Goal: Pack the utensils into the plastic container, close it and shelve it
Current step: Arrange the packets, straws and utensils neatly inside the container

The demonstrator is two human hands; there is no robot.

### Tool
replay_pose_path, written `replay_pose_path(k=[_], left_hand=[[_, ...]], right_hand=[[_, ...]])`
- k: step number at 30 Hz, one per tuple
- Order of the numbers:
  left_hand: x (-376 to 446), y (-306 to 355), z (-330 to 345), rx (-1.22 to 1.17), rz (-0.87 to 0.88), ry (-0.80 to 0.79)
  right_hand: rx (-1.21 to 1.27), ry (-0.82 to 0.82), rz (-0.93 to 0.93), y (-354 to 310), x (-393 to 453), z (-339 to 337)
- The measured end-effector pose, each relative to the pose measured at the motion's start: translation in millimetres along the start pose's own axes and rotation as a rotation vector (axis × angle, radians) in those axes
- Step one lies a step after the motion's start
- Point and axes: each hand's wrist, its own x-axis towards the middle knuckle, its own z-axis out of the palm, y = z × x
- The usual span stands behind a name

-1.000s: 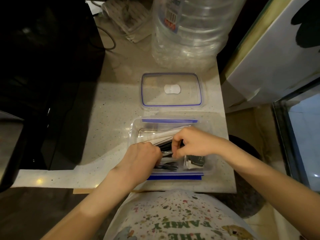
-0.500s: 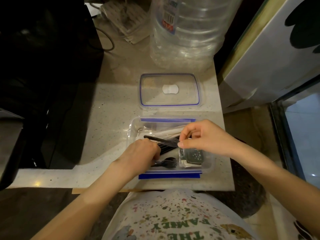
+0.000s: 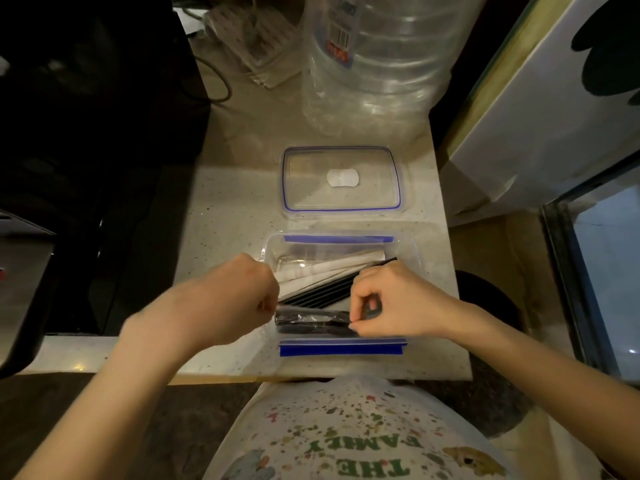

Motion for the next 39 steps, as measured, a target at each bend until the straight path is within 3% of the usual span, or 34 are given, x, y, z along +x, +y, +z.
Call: replay_pose_path(k=[5, 8, 10, 15, 18, 22, 27, 39], left_hand=[[3, 11, -5, -0.081, 0.114, 0.083], [20, 18, 6, -0.177, 0.209, -0.064], [28, 19, 12, -0.208, 0.231, -0.073], [36, 11, 16, -0.262, 0.198, 0.02], [31, 3, 14, -0.247, 0.165, 0.11], [19, -3, 9, -0.24, 0.154, 0.27], [15, -11, 4, -0.318, 0.102, 0.363], [16, -13, 6, -0.422, 0.11, 0.377]], right_hand=[[-0.015, -0.112, -0.039, -2, 8, 1], [-0.003, -0.053, -0.033, -3, 11, 0], [0.03, 0.014, -0.031, -2, 10, -3], [0.035, 0.093, -0.021, 3, 7, -10], [0.046, 0.117, 0.093, 14, 4, -19], [-0.024, -0.099, 0.142, 15, 6, -14], [-0.271, -0.206, 0.058, 4, 18, 9], [-0.275, -0.14, 0.072, 6, 30, 9]])
